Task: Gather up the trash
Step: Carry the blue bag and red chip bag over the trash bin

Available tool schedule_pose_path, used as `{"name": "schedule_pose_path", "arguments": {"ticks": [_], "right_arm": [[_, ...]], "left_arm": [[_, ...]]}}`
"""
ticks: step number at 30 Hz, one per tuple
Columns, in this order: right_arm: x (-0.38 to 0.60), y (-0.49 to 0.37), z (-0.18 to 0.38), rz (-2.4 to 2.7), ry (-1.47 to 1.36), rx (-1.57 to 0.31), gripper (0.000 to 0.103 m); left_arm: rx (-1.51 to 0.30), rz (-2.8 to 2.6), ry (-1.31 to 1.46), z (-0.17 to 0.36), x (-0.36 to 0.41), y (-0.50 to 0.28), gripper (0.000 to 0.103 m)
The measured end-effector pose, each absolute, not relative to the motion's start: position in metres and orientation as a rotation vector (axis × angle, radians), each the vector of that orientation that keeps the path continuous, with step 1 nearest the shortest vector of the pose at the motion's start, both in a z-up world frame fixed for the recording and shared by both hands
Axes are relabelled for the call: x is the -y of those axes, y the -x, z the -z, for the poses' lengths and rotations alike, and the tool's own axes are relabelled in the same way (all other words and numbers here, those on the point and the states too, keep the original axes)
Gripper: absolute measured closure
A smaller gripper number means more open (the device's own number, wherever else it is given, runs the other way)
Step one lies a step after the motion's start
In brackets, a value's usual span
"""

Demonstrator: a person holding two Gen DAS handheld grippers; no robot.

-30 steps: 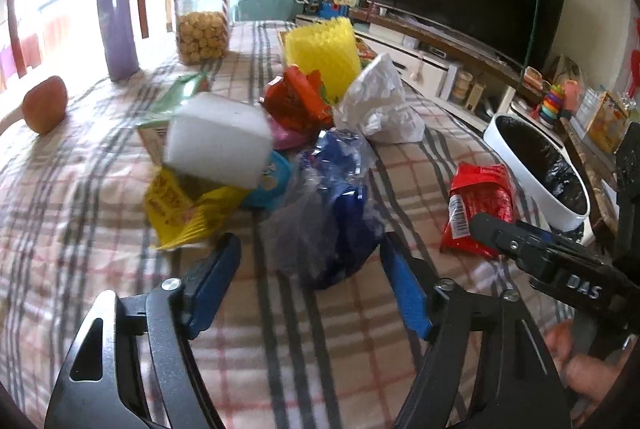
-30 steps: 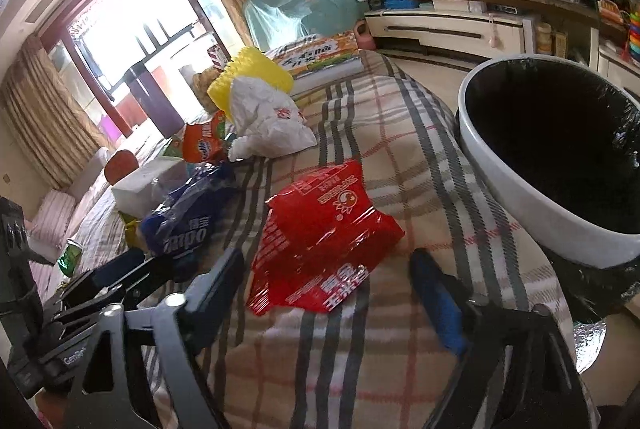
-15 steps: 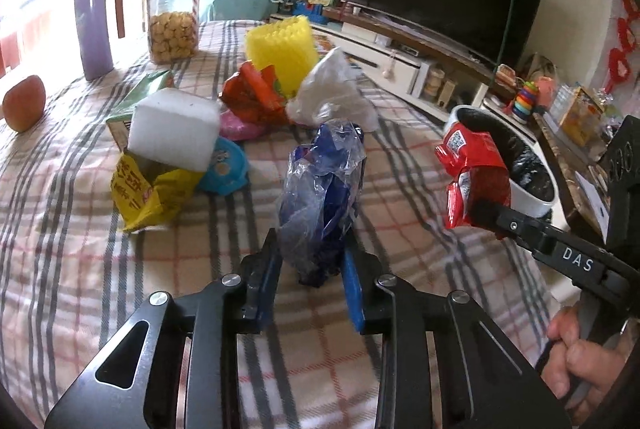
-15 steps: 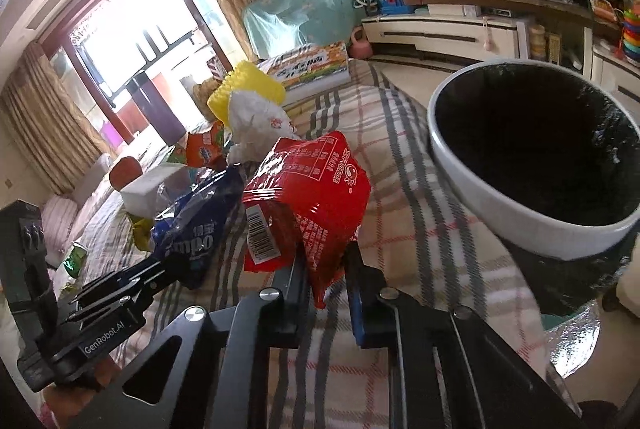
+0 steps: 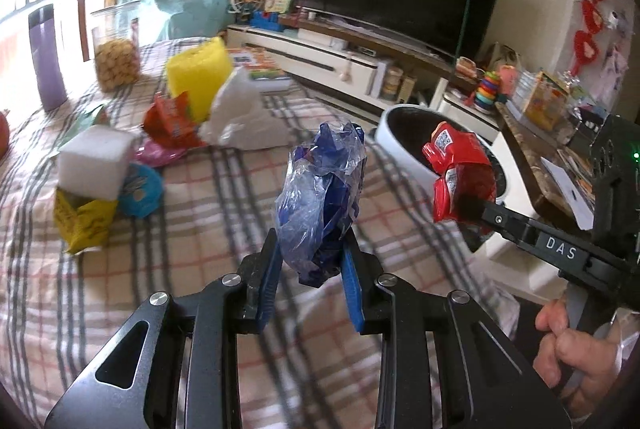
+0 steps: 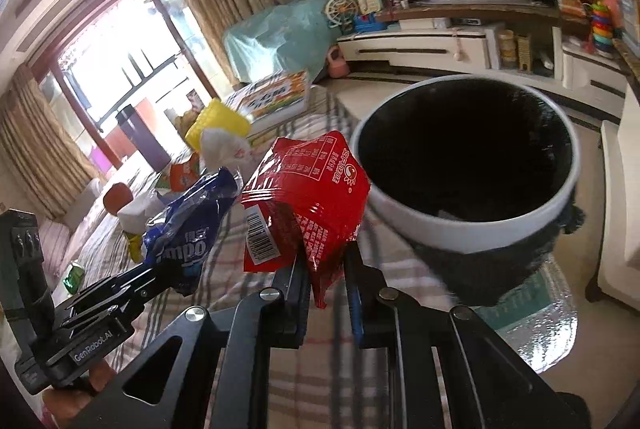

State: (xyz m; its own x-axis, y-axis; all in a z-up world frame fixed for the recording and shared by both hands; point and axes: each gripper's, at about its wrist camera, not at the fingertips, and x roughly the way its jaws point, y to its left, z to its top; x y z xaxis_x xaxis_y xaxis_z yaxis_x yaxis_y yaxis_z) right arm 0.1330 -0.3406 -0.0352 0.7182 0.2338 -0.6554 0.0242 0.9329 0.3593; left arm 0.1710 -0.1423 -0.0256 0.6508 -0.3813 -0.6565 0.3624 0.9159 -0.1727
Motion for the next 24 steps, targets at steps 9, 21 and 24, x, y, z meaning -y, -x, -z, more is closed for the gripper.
{"name": "schedule_pose_path", "arguments": {"ticks": [9, 21, 24], "right_arm": [[0.377, -0.126, 0.027, -0.054, -0.373, -0.737, 0.087], [0.413, -0.128, 0.024, 0.007, -0.375, -0.734, 0.087], [0.42, -0.129, 0.025, 0.017, -0.376, -0.735, 0.087]], "left_arm": [[-0.728, 0.484, -0.012, 0.014, 0.179, -0.171, 0.076], [-0.721, 0.536, -0.066, 0.011, 0.222, -0.177, 0.076], [-0.721, 0.543, -0.075, 0.01, 0.231, -0.183, 0.076]]}}
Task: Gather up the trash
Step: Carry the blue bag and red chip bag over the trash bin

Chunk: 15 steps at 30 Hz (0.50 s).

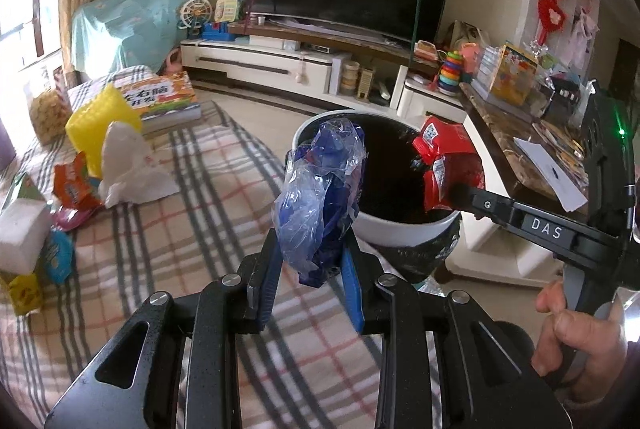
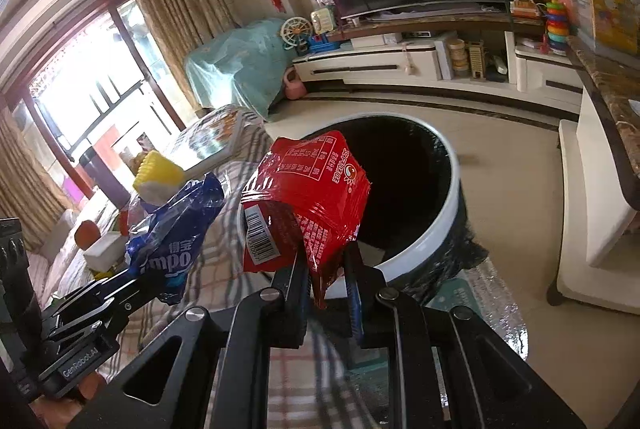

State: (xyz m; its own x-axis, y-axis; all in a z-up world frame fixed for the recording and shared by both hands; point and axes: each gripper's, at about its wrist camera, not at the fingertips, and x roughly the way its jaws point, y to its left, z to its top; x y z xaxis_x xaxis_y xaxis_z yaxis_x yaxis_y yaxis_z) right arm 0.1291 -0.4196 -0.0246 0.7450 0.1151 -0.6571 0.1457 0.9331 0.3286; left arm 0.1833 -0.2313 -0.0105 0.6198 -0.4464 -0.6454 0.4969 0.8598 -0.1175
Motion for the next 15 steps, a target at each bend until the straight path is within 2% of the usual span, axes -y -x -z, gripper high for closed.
{"name": "schedule_pose_path", "arguments": {"ticks": [15], "right_arm": [[0.437, -0.139, 0.025, 0.042, -0.38, -0.738, 0.087]], "left_arm": [[-0.708, 0.568, -0.112, 0.005, 0.261, -0.198, 0.076]]}}
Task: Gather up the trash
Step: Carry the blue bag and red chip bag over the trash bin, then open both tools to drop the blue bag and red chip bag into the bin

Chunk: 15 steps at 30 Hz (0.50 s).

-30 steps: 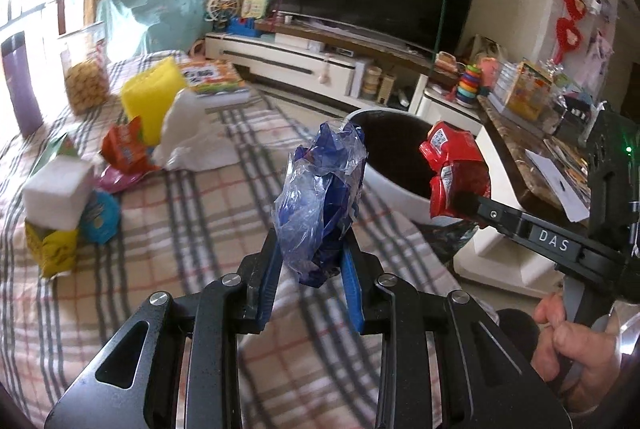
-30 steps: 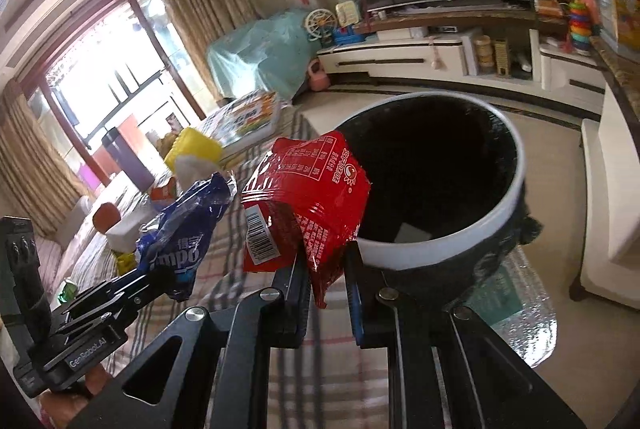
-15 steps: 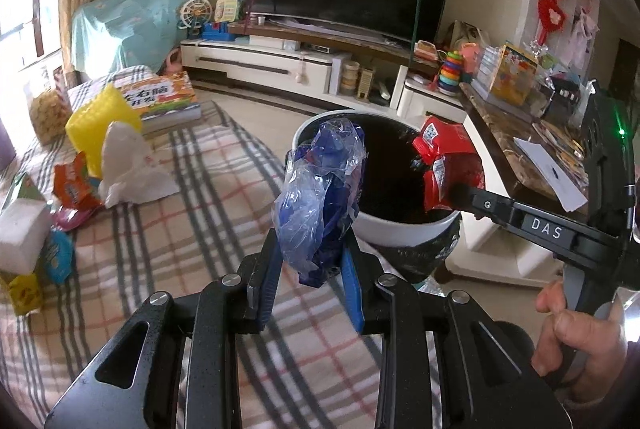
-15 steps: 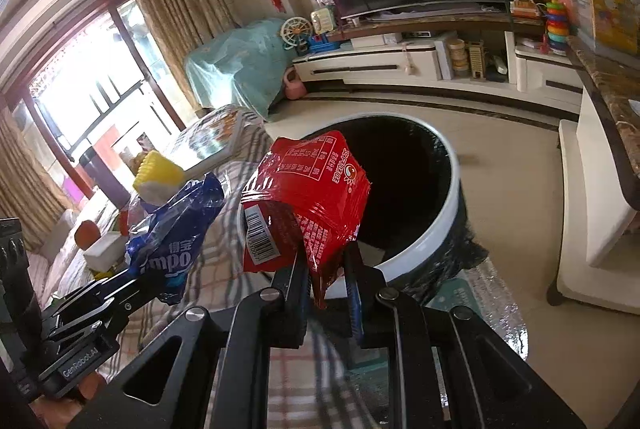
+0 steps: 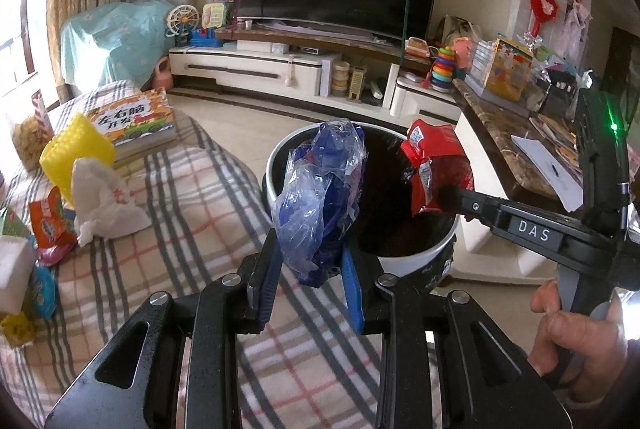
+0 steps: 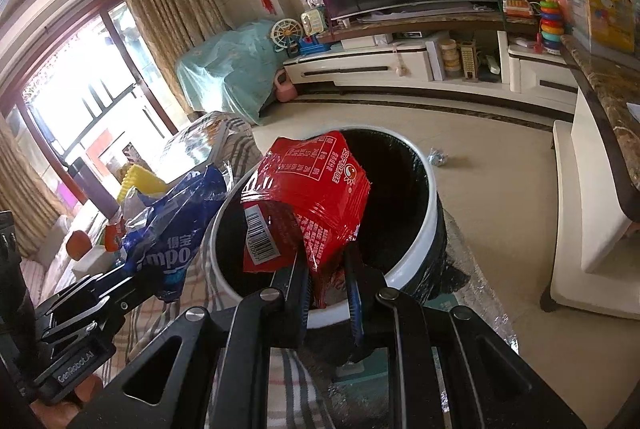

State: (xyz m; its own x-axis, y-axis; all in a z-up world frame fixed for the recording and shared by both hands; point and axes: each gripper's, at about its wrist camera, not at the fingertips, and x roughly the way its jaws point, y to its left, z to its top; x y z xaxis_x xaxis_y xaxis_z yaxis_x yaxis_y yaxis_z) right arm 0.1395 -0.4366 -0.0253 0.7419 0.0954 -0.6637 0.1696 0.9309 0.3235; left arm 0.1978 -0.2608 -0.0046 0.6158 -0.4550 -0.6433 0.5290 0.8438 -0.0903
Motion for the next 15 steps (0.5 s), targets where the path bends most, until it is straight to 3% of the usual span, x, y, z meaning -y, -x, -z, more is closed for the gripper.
{"name": "schedule_pose_path", "arguments": {"ticks": [15], "right_arm": [[0.455, -0.163, 0.025, 0.06, -0.373, -0.759, 0.087]], "left_arm": [[-0.718, 0.572, -0.144, 0.005, 0.285, -0.218, 0.076]]}}
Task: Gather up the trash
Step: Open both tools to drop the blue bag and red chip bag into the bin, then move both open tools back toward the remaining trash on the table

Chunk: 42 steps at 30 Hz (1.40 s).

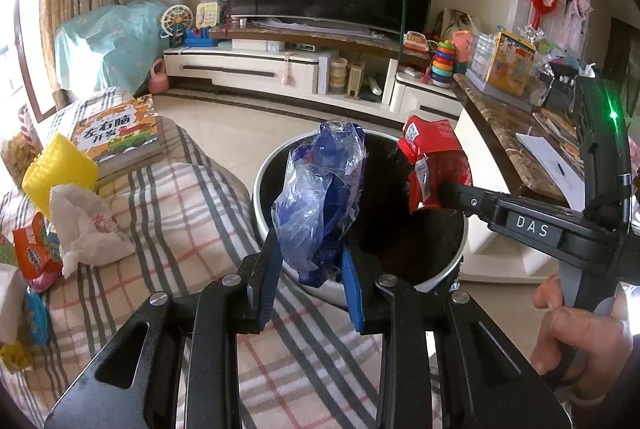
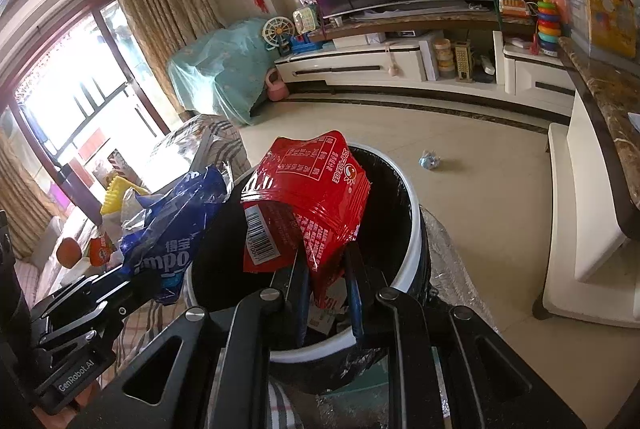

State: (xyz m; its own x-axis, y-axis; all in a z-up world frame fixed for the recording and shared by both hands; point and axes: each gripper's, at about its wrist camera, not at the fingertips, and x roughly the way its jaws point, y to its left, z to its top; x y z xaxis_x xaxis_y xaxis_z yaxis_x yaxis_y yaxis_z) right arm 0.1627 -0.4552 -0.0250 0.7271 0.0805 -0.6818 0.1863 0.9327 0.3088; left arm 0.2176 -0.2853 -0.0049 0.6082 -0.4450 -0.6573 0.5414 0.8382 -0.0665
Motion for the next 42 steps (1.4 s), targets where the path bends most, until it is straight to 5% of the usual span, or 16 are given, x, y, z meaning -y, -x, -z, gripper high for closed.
{"name": "schedule_pose_path", "arguments": {"ticks": [21, 26, 28, 30, 42], "right_arm": [[0.465, -0.176, 0.03, 0.072, -0.376, -0.788, 0.084], [0.468, -0.179, 0.033, 0.078, -0.376, -0.8, 0.082], [0.469, -0.179, 0.033, 0.082, -0.382, -0.803, 0.074], [0.467, -0.177, 0.032, 0.084, -0.385, -0.794, 0.054], [0.452, -0.154, 0.014, 0.084, -0.375, -0.722, 0.025]], "left_arm": [[-0.742, 0.573, -0.17, 0.01, 0.303, -0.232, 0.075], [-0.756, 0.575, -0.167, 0.012, 0.305, -0.236, 0.065], [-0.745, 0.568, -0.162, 0.011, 0.303, -0.234, 0.055], [-0.737, 0.562, -0.16, 0.01, 0.301, -0.233, 0.053], [-0.737, 0.525, -0.095, 0.012, 0.262, -0.211, 0.044]]}}
